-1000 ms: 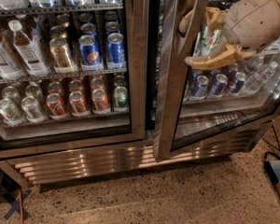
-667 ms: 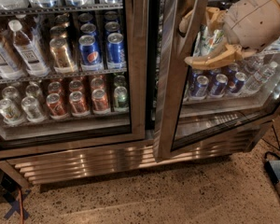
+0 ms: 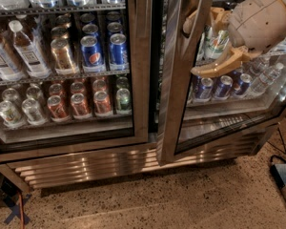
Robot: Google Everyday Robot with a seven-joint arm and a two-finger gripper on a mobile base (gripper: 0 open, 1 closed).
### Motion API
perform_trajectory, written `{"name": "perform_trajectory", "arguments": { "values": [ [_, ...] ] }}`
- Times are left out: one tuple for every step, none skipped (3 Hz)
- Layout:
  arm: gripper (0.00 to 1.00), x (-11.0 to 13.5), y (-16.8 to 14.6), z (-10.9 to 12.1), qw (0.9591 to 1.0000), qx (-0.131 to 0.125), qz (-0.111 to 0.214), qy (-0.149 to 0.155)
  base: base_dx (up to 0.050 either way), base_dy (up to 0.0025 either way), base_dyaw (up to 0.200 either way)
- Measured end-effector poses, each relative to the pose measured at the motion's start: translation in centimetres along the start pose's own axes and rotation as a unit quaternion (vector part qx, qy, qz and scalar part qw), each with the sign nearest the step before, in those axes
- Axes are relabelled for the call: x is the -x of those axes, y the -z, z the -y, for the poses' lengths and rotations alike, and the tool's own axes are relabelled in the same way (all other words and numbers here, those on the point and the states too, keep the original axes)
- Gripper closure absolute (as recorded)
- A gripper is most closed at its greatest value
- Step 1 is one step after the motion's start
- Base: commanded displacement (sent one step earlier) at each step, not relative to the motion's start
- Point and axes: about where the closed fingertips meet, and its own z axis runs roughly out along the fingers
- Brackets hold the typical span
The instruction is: Open right fridge door
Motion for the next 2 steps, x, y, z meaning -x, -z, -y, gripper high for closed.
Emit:
{"name": "perform_trajectory", "arguments": {
  "values": [
    [0.04, 0.02, -0.02, -0.01, 1.0, 0.0, 0.0, 0.0, 0.0, 0.0, 0.0],
    [0.0, 0.0, 0.0, 0.0, 1.0, 0.0, 0.0, 0.0, 0.0, 0.0, 0.0]
  ]
}}
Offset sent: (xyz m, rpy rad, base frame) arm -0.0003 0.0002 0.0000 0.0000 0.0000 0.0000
